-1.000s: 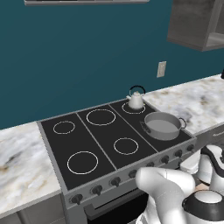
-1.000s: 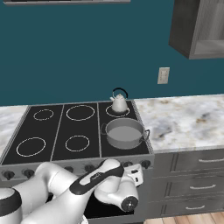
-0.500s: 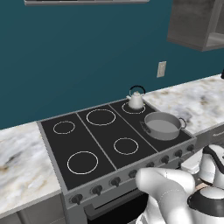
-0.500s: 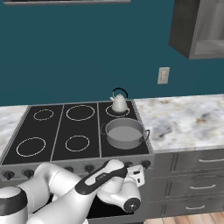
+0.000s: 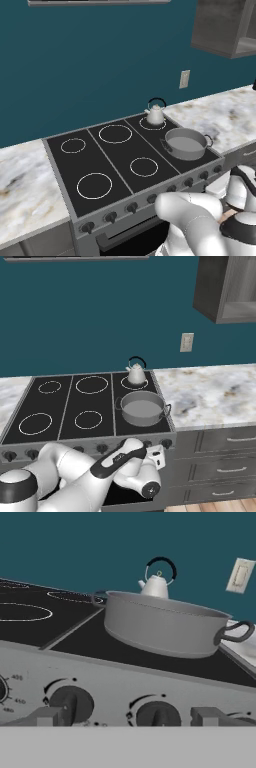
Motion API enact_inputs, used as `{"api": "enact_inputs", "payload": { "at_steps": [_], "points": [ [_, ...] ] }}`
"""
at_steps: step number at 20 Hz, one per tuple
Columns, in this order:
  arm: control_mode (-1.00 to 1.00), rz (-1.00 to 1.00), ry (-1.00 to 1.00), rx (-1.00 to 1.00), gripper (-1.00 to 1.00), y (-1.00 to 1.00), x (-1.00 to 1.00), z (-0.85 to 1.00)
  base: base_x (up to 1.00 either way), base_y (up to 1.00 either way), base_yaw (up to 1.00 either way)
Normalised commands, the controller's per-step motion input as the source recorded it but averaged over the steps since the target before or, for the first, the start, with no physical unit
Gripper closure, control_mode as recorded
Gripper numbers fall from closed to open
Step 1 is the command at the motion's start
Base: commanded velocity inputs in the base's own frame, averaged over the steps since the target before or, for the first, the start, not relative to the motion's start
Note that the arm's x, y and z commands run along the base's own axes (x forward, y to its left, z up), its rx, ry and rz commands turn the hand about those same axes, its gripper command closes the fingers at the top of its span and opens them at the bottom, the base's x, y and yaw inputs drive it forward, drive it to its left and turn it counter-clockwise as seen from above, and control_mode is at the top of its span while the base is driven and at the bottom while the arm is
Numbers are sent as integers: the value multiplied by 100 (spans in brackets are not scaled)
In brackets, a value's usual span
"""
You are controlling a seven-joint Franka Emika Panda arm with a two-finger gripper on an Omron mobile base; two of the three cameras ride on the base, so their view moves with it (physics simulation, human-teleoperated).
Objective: Pick the kettle from the cabinet and place it on a stove burner. Then pick the pot from the counter and place it on another stove burner. Finally, turn both burners on.
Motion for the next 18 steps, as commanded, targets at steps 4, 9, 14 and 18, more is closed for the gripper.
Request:
{"api": "enact_inputs", "payload": {
  "at_steps": [4, 9, 14, 18],
  "points": [
    [-100, 0, 0, 0, -100, 0, 7, -13, 0, 0, 0],
    [-100, 0, 0, 1, -100, 0, 10, -6, 0, 0, 0],
    [-100, 0, 0, 1, -100, 0, 14, -7, 0, 0, 0],
    [-100, 0, 0, 2, -100, 0, 6, -5, 0, 0, 0]
  ]
}}
